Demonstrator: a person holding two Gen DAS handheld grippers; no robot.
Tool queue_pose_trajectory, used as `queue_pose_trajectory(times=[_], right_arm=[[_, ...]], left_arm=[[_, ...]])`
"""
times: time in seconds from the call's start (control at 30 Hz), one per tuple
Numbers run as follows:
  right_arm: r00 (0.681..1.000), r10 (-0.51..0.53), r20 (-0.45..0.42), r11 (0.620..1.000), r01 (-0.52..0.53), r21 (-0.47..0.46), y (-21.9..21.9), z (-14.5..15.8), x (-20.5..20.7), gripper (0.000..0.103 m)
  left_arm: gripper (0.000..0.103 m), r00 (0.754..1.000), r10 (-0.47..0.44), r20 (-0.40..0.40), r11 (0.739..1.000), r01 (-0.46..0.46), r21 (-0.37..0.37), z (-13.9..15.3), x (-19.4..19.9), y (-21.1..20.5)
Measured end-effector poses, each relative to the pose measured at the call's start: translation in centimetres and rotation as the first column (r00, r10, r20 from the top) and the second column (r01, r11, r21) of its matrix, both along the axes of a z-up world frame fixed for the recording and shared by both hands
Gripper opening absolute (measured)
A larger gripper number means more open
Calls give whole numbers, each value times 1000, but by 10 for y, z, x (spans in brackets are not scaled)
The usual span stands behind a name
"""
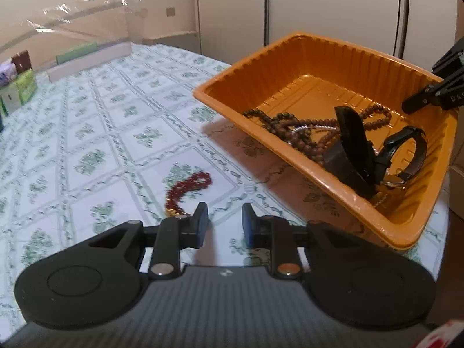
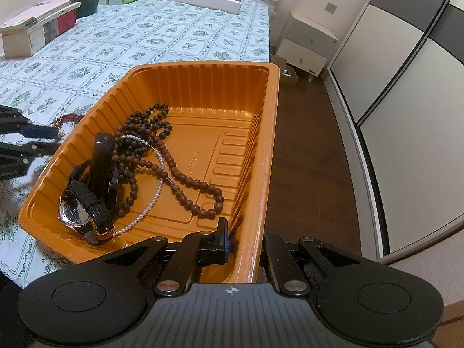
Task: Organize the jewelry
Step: 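Move the left tool back to the bed and grasp a small gold piece, then carry the gold piece into the tray and open the left tool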
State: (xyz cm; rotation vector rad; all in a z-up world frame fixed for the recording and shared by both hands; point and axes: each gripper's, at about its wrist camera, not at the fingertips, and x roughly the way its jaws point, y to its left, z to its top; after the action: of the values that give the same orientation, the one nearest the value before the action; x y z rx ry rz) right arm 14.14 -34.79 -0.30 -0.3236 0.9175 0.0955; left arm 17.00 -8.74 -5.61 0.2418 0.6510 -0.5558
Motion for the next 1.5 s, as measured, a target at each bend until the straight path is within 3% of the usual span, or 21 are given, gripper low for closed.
queue_pose_trajectory(times=[0.37, 0.73, 0.87, 1.07, 1.5], right_arm=[[1000, -1, -3, 1000, 1, 0, 0, 0, 0, 5], [1000, 0, -2, 1000, 0, -1, 0, -1, 1, 5], [1000, -1, -2, 1000, 1, 0, 0, -1, 0, 5], [1000, -1, -2, 1000, 1, 0, 0, 0, 1, 5], [1000, -1, -1, 1000, 1, 0, -1, 1, 0, 5]], left_arm=[[22, 999, 21, 31, 1000, -21, 11, 2, 12, 2], [22, 1000, -16, -1, 998, 16, 61, -8, 17, -4], [9, 1000, -13, -11, 998, 13, 61, -7, 16, -3], [9, 999, -44, 14, 996, 43, 79, -1, 7, -4], [9, 989, -142, 46, 989, 144, -42, 50, -19, -23]])
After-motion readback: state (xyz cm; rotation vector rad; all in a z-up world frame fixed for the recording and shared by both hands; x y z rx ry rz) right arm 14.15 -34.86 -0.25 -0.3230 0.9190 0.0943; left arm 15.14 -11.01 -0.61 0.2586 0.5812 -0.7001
